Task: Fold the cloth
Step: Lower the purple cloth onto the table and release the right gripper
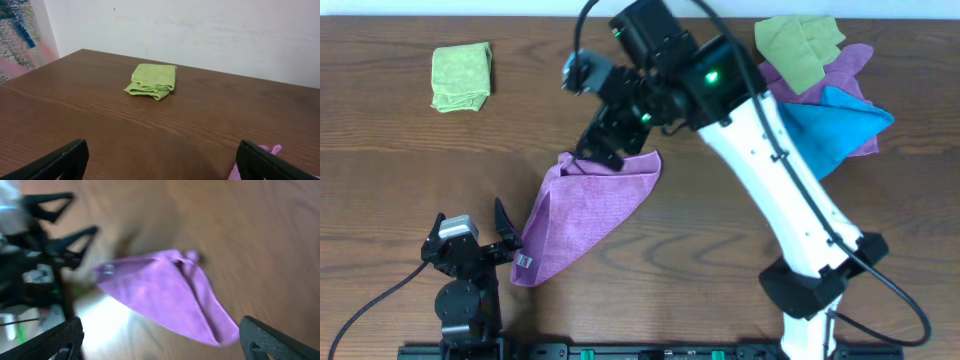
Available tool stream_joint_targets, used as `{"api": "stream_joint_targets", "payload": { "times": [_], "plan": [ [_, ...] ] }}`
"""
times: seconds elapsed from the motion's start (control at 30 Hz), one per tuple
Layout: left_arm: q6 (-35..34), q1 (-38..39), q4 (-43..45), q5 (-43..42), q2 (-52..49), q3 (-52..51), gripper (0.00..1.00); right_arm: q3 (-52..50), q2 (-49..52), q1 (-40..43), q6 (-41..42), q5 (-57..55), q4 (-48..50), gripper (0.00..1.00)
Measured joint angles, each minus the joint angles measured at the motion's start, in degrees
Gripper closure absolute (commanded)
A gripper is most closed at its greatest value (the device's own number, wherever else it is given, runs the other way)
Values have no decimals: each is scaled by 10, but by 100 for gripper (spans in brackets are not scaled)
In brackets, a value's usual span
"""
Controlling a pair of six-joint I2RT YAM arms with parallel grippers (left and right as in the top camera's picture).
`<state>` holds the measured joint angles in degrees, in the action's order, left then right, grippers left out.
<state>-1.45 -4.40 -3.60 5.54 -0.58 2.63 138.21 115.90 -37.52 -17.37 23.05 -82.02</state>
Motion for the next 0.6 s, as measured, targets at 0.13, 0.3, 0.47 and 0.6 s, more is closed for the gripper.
{"api": "stream_joint_targets", "payload": {
  "times": [0.13, 0.3, 0.47, 0.6],
  "plan": [
    [0, 0, 0, 0, 0, 0, 5, -55, 3, 21, 2, -23, 8, 2],
    [0, 0, 0, 0, 0, 0, 5, -214, 34, 20, 0, -34, 63, 1],
    [0, 0, 0, 1, 0, 0, 5, -290, 39, 13, -3, -39, 106, 1],
    [0, 0, 0, 8, 0, 0, 5, -321, 39, 15, -5, -49, 126, 3]
  ]
}}
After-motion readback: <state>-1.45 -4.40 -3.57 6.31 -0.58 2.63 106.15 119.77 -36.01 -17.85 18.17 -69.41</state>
